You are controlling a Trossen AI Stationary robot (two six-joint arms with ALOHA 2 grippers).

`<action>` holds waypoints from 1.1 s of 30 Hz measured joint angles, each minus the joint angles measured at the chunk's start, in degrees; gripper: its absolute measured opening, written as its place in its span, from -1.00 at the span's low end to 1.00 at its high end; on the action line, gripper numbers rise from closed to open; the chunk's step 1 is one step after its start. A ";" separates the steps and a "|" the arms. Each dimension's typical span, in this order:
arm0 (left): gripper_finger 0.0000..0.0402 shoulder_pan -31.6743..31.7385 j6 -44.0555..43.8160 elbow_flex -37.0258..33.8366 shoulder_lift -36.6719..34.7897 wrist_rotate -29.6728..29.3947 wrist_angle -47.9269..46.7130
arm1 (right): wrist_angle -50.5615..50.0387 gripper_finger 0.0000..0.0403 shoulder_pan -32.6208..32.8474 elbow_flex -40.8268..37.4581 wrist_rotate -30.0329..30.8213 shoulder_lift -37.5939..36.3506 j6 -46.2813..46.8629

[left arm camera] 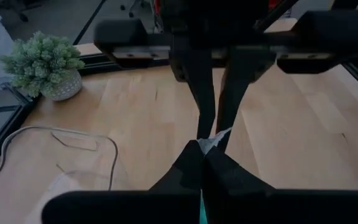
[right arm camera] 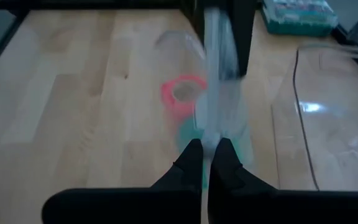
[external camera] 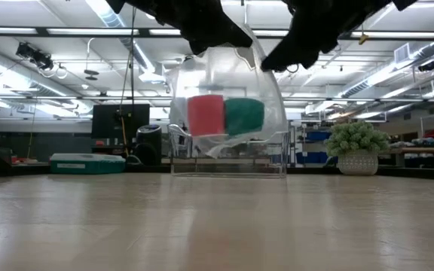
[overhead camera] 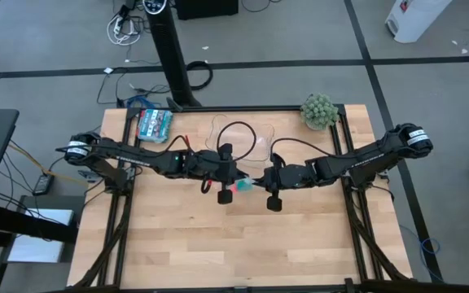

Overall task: Roll bandage
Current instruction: Close the transparent zip bag

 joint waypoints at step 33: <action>-1.00 0.41 -2.99 0.22 -0.55 0.49 -1.10 | -9.49 -0.69 5.26 -2.60 4.27 -2.80 7.06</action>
